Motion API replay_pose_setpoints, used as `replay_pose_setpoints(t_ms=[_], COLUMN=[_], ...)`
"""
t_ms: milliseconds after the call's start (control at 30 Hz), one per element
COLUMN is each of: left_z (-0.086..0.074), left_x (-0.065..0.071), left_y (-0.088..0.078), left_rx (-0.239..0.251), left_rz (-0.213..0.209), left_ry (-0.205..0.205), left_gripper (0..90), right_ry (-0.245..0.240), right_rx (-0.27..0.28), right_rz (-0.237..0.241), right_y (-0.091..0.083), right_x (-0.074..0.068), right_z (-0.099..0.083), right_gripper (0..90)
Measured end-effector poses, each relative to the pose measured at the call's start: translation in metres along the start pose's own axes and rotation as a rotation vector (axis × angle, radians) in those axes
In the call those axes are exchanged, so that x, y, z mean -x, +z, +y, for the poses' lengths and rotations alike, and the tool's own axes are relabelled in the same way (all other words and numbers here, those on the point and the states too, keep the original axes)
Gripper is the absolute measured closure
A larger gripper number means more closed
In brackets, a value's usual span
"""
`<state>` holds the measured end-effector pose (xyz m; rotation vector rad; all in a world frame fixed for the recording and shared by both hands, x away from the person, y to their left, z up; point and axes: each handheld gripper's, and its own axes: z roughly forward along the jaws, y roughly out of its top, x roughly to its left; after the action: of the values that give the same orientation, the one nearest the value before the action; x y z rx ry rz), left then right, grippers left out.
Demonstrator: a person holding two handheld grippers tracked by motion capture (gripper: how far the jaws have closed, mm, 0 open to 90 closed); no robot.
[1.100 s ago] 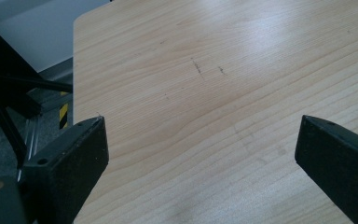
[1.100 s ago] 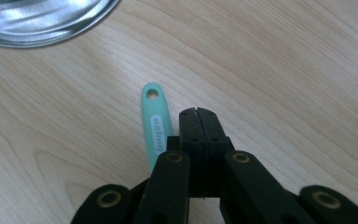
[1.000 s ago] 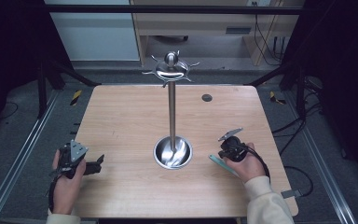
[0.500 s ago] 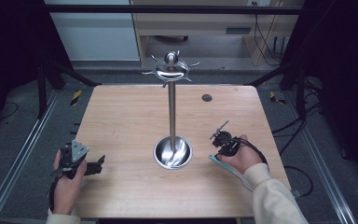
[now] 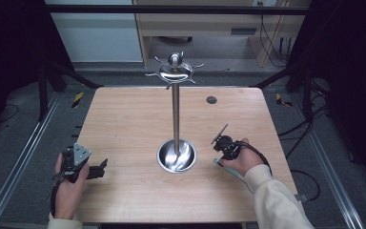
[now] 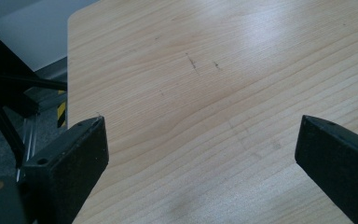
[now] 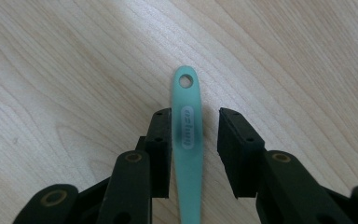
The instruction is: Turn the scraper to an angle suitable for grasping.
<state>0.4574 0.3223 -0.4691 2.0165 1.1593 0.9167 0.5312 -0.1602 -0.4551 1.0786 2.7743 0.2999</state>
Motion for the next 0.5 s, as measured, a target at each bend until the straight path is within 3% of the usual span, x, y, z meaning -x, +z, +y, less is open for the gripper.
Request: replay_pose_setpoints(t_ms=[233,367,400,500], left_z=[0.0000,0.0000,0.0001,0.0000], left_x=[0.0005,0.0008,0.0009,0.0006], left_y=[0.0004,0.0007,0.0007,0.0005], left_rx=[0.000,-0.002,-0.002,-0.001], left_rz=[-0.001,-0.003,-0.003,-0.002], left_ry=[0.001,0.005,0.004,0.005], left_gripper=[2.4,2.4,2.4,2.4], right_ry=[0.022,0.005,0.023,-0.001], right_rx=[-0.018,-0.014,-0.022,-0.021], right_rz=[0.019,0.015,0.021,0.022], right_y=[0.0041,0.0060,0.0057,0.0074], right_x=[-0.0005,0.0008,-0.0004,0.0007], right_z=[-0.0004,-0.0010,-0.0003,-0.0003], right_gripper=[66.9,68.0,68.1,68.1])
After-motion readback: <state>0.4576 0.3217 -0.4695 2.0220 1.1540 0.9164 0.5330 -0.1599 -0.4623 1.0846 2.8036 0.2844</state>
